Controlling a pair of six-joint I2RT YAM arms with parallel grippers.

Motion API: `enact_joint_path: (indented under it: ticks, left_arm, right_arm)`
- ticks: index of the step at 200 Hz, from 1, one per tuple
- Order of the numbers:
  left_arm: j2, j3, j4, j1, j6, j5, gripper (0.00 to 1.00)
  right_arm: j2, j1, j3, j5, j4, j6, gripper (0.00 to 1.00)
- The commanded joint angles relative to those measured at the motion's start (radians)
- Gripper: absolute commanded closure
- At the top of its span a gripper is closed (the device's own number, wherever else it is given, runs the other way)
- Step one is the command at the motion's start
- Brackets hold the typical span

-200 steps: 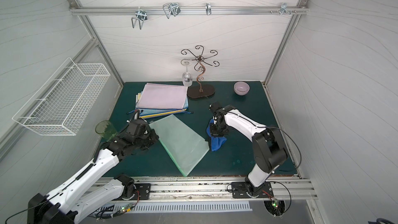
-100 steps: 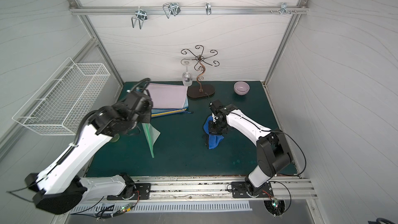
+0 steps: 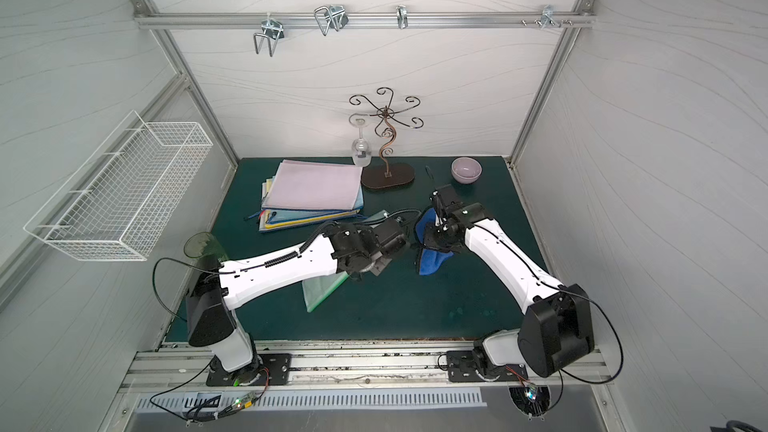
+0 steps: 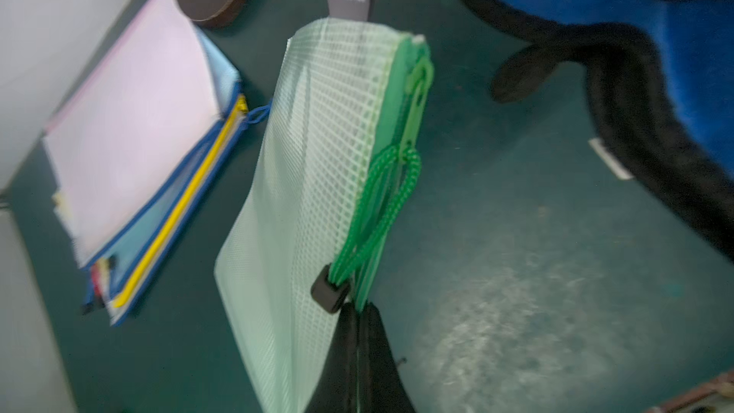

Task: Wipe the document bag
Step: Adjust the document bag at the center of the board.

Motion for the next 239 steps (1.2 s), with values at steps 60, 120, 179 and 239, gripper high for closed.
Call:
enact_joint_path:
  ticks: [60, 120, 179, 239]
  left_arm:
    - [0.081, -0.006, 0.241, -0.018, -0.026, 0.311, 1.00]
    - [0.137, -0.002, 0.273, -0.071, 0.068, 0.430, 1.00]
    - [-0.035, -0.108, 0.241, 0.075, 0.036, 0.406, 1.00]
    - [-0.383, -0.073, -0.044, 0.363, 0.186, 0.180, 1.00]
  right_arm:
    - [-0.119, -0.048, -0.022, 0.137, -0.067, 0.029, 1.00]
    - [-0.253, -0.076, -0.020, 0.281, -0.093, 0.051, 1.00]
    - [-0.293, -0.076, -0.059, 0.244, -0.057, 0.058, 1.00]
    - [-0.236, -0.072, -0.119, 0.085, 0.018, 0.032, 1.00]
